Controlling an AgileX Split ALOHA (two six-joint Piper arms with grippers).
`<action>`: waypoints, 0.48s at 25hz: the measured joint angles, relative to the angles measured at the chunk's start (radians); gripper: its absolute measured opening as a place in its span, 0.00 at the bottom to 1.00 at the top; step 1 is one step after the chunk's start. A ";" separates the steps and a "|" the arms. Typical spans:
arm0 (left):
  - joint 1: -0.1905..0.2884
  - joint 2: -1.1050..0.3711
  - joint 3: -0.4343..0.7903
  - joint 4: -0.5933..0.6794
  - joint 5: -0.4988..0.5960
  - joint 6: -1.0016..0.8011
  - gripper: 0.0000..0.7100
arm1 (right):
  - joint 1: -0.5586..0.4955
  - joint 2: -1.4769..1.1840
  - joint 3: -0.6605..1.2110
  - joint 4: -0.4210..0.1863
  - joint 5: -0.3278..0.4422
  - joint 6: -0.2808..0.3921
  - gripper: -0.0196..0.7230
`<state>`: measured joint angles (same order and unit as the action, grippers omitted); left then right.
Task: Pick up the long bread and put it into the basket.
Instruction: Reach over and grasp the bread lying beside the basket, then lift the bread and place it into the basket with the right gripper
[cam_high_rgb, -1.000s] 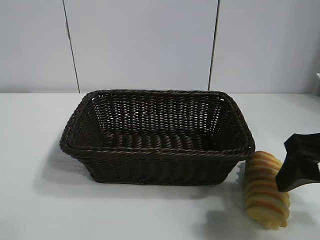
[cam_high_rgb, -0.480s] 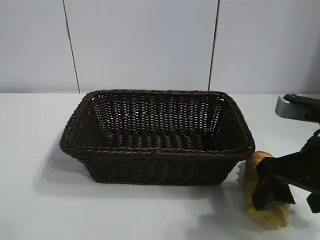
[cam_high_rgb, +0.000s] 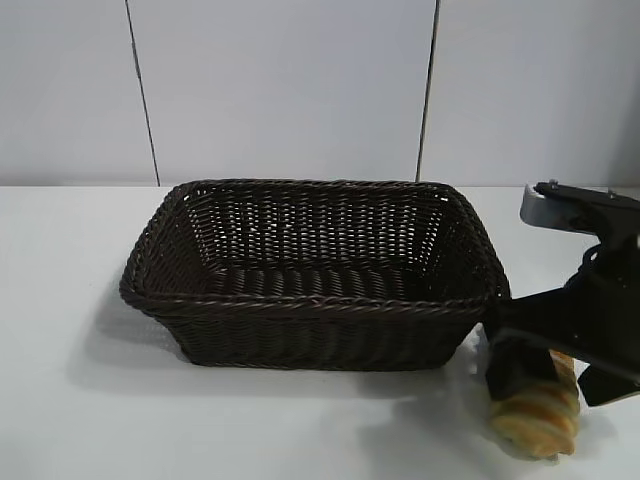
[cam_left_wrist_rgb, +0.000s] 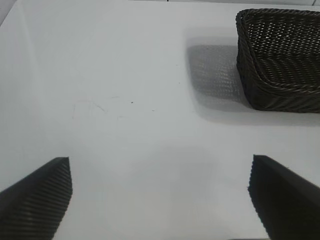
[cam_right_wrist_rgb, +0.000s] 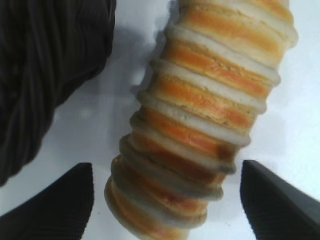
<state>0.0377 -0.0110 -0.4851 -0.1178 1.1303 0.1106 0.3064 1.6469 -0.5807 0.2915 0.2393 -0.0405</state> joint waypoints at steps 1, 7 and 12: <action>0.000 0.000 0.000 0.000 0.000 0.000 0.98 | 0.000 0.000 0.000 0.000 0.000 0.003 0.37; 0.000 0.000 0.000 0.000 0.000 0.000 0.98 | 0.000 0.000 -0.001 0.000 0.005 0.010 0.18; 0.000 0.000 0.000 0.000 0.000 0.000 0.98 | 0.000 -0.027 -0.002 -0.001 0.062 0.013 0.17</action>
<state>0.0377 -0.0110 -0.4851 -0.1178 1.1303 0.1106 0.3064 1.6195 -0.5829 0.2905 0.3015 -0.0277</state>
